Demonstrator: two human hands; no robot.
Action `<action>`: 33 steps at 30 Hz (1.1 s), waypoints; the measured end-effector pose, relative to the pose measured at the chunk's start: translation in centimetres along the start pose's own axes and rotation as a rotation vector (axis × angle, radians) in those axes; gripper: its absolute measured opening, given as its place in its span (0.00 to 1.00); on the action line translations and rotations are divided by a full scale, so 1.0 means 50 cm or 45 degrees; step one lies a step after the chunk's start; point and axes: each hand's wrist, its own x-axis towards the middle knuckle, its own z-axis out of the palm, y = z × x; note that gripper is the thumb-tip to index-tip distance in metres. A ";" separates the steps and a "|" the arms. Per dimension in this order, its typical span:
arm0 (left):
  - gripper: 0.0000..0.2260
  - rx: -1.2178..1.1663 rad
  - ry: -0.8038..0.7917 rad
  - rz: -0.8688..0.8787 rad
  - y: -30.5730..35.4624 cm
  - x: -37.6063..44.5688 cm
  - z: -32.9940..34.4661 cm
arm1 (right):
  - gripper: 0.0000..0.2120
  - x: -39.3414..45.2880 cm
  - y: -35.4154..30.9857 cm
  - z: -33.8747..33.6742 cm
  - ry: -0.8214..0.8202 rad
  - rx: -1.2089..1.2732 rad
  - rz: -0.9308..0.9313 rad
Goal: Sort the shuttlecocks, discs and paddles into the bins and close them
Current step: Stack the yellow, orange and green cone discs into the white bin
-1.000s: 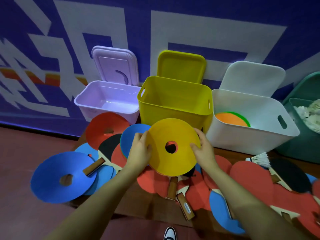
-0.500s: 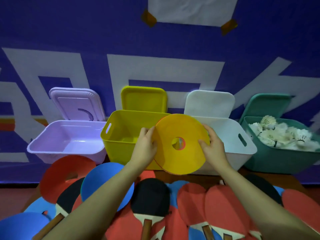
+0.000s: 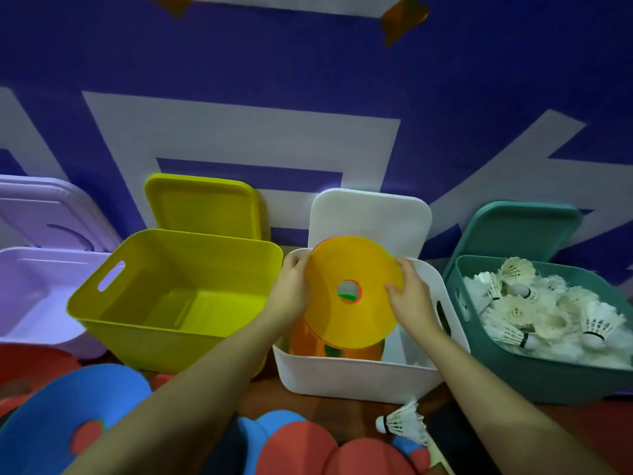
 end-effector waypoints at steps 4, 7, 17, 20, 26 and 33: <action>0.19 0.361 -0.197 -0.202 -0.022 -0.002 0.059 | 0.19 -0.002 0.065 0.029 -0.183 -0.240 0.080; 0.19 0.672 -0.275 -0.158 -0.020 -0.013 0.072 | 0.22 -0.009 0.081 0.037 -0.231 -0.498 0.098; 0.20 0.691 -0.077 0.060 0.001 -0.090 -0.021 | 0.17 -0.065 -0.014 0.065 -0.168 -0.326 -0.195; 0.18 0.680 -0.027 0.100 -0.017 -0.133 -0.086 | 0.16 -0.096 -0.066 0.100 -0.130 -0.242 -0.286; 0.19 0.621 0.065 0.031 -0.101 -0.229 -0.212 | 0.12 -0.174 -0.178 0.214 -0.192 -0.158 -0.482; 0.20 0.421 0.135 -0.061 -0.269 -0.371 -0.308 | 0.07 -0.292 -0.296 0.394 -0.166 0.144 -0.530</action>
